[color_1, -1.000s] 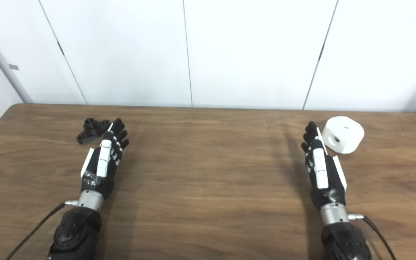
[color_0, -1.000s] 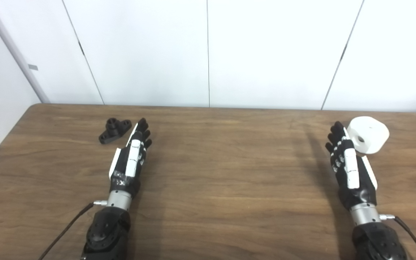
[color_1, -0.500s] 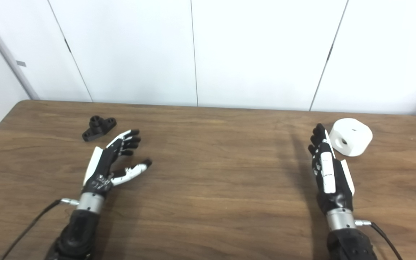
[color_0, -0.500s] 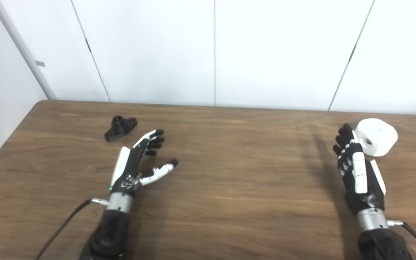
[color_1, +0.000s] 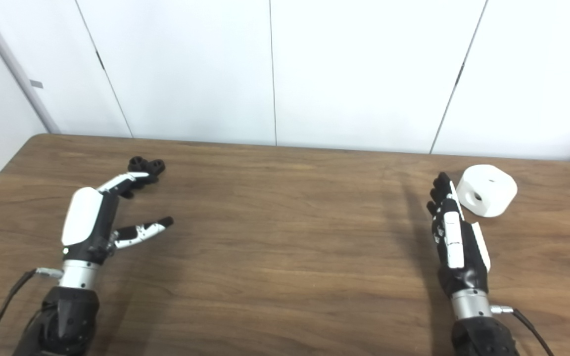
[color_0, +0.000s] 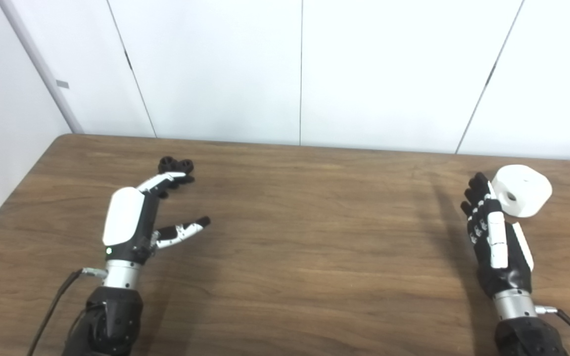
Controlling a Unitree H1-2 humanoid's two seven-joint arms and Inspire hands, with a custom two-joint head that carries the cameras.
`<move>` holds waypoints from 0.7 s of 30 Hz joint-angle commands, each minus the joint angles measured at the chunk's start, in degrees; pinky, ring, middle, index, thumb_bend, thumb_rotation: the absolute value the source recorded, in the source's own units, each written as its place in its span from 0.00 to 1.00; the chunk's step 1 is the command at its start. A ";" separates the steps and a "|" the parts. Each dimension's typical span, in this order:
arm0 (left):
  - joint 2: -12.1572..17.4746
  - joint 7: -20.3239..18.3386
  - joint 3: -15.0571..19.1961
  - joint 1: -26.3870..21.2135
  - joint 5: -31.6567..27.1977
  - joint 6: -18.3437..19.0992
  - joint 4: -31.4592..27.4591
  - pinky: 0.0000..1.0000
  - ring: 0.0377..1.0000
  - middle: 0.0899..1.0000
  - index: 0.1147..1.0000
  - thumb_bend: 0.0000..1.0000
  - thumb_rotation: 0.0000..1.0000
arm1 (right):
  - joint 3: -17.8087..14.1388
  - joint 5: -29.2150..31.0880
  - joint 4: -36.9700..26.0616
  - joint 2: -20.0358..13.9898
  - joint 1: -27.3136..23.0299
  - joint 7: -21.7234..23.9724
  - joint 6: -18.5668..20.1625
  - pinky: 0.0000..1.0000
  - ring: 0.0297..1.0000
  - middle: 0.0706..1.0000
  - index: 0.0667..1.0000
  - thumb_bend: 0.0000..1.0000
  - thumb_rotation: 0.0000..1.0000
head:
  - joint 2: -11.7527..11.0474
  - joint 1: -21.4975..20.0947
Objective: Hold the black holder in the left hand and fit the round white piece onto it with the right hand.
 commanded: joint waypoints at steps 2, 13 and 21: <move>2.53 6.22 2.01 -2.46 2.28 -1.87 1.01 0.63 0.72 0.73 0.68 0.81 0.19 | 0.28 0.32 4.21 1.03 2.38 0.32 -2.00 1.00 1.00 1.00 1.00 0.33 1.00 | -0.35 0.68; 3.07 6.67 4.71 -5.56 -2.66 3.53 6.88 0.94 0.93 0.93 0.92 0.82 0.30 | -0.03 0.74 7.43 0.96 1.05 0.75 -3.60 1.00 1.00 1.00 1.00 0.31 1.00 | -2.03 1.59; 7.07 1.07 2.01 -9.20 -2.55 9.73 14.50 1.00 1.00 0.98 0.97 0.90 0.41 | -0.11 1.39 8.32 0.85 0.68 0.86 -4.21 1.00 1.00 1.00 1.00 0.31 1.00 | -2.61 2.59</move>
